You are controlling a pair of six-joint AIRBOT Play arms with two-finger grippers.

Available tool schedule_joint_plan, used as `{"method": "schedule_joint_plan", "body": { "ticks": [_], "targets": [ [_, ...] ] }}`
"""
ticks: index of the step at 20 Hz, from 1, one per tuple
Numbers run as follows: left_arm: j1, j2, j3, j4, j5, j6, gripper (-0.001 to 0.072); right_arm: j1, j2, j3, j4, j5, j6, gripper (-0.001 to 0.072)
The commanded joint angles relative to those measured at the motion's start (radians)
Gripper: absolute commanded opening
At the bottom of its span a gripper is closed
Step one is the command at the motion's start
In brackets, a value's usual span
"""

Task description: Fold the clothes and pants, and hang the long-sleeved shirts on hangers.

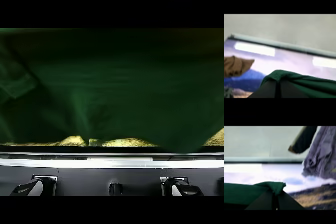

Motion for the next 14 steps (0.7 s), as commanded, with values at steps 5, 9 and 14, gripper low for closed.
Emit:
{"method": "schedule_joint_plan", "body": {
  "ticks": [5,9,14],
  "targets": [
    [-0.030,-0.446,-0.057,-0.093,-0.194,0.129,0.0014,0.001,-0.537,-0.002,0.026,0.261,0.043,0.0028],
    [-0.100,-0.818,-0.097,-0.089,-0.096,0.142,0.0014,0.001,-0.896,-0.002,0.080,0.190,0.029,0.0028],
    [-0.157,-1.091,-0.092,-0.079,0.269,0.130,0.0013,0.001,-1.133,-0.002,0.081,-0.151,0.030,0.0028]
  ]
}}
